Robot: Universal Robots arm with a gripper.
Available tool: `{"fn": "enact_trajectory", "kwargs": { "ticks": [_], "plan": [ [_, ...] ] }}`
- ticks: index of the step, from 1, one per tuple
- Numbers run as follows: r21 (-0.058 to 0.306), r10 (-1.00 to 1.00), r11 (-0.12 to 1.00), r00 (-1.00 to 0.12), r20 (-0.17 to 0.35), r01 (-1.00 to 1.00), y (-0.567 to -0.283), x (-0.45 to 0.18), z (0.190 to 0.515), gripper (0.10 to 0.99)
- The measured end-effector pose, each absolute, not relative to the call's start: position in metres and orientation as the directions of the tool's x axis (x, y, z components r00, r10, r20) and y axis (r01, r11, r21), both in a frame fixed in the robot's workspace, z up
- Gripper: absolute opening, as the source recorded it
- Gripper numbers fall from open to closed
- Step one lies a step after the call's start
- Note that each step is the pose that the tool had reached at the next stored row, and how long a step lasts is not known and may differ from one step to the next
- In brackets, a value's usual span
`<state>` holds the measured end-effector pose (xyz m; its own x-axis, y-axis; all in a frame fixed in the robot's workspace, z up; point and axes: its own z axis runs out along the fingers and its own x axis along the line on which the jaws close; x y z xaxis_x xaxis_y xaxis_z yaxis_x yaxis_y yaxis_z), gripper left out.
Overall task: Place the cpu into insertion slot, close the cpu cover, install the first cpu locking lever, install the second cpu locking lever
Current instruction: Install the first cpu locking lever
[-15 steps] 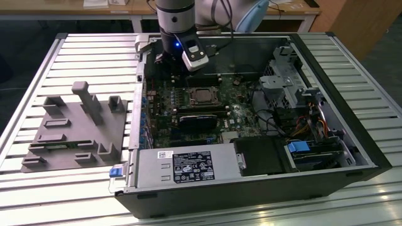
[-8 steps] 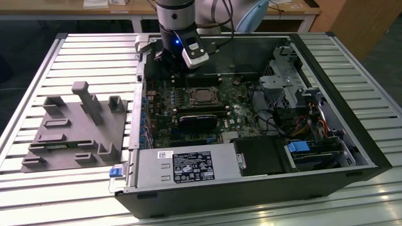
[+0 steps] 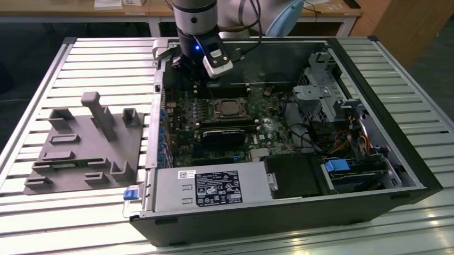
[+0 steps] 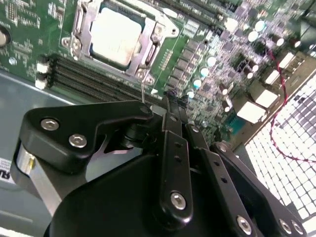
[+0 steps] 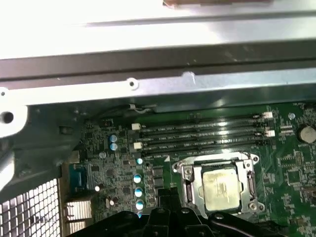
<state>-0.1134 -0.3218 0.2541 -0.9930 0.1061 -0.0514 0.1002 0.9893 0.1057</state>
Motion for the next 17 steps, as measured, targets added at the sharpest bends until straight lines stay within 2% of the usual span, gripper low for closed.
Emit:
{"fn": "enact_trajectory", "kwargs": {
  "ticks": [8, 17],
  "plan": [
    [0.178, 0.081, 0.981, -0.996, -0.045, 0.072, -0.3218, -0.1158, 0.2528, 0.102],
    [0.235, 0.061, 0.971, -0.997, -0.057, 0.045, -0.3218, -0.1187, 0.2500, 0.102]
  ]
}}
